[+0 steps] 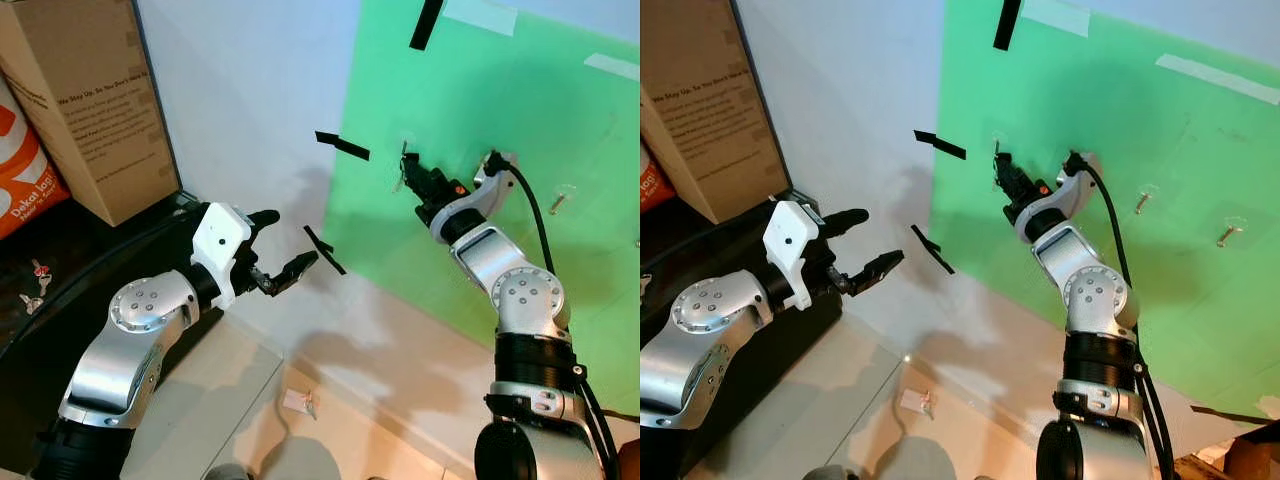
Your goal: Hang keys on a hook
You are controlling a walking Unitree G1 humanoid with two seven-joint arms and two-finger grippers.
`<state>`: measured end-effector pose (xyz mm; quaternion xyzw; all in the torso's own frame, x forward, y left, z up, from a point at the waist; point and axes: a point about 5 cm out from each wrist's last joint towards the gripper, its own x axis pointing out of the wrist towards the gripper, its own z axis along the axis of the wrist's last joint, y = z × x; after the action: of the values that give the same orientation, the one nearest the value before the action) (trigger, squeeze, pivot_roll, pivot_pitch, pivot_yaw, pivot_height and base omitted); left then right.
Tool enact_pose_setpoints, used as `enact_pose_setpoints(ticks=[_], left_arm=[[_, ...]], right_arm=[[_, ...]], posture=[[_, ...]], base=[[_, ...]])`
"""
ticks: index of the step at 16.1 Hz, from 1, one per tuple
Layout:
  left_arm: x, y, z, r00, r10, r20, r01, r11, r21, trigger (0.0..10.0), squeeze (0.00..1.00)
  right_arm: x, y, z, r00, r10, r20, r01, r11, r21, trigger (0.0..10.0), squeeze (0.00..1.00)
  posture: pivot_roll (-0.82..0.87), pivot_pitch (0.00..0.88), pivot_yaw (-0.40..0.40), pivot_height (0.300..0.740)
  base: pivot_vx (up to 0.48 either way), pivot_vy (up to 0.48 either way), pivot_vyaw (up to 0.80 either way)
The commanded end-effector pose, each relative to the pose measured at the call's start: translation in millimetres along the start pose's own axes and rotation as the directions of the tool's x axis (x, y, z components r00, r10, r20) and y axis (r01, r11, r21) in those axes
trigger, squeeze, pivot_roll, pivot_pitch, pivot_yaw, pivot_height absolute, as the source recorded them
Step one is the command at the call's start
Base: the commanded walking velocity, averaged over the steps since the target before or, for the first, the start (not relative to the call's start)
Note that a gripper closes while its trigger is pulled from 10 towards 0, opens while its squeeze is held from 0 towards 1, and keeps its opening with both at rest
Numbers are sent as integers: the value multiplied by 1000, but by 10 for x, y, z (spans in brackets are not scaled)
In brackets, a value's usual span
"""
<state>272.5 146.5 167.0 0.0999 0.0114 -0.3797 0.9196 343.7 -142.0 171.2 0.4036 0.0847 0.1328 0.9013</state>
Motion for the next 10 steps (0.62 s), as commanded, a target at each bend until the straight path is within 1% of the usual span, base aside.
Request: enact_pose_setpoints(ticks=[1, 3, 6, 8, 10], left_arm=[[17, -16, 37, 1000, -16, 2, 16, 1000, 17, 10000, 0], [22, -16, 39, 1000, -16, 3, 16, 1000, 20, 10000, 0], [26, -10, 47, 1000, -13, 11, 13, 1000, 17, 10000, 0], [35, -4, 71, 1000, -9, 29, 9, 1000, 8, 10000, 0], [46, 1, 94, 999, -5, 45, 5, 1000, 0, 10000, 0]], right_arm=[[-41, -124, -72, 996, -76, -39, 74, 997, -38, 10000, 0], [-41, -104, -121, 996, -72, -50, 70, 996, -47, 10000, 0], [-33, -83, -110, 997, -65, -45, 63, 997, -54, 10000, 0], [-33, -83, -95, 997, -66, -38, 63, 995, -75, 10000, 0], [-37, -77, -93, 998, -61, -35, 58, 996, -75, 10000, 0]], posture=[[-9, 0, -66, 740], [-10, 0, -66, 740], [-12, 0, -66, 740], [-15, 0, -66, 740], [-17, 0, -68, 740]], base=[[0, 0, 0], [0, 0, 0], [0, 0, 0], [0, 0, 0], [0, 0, 0]])
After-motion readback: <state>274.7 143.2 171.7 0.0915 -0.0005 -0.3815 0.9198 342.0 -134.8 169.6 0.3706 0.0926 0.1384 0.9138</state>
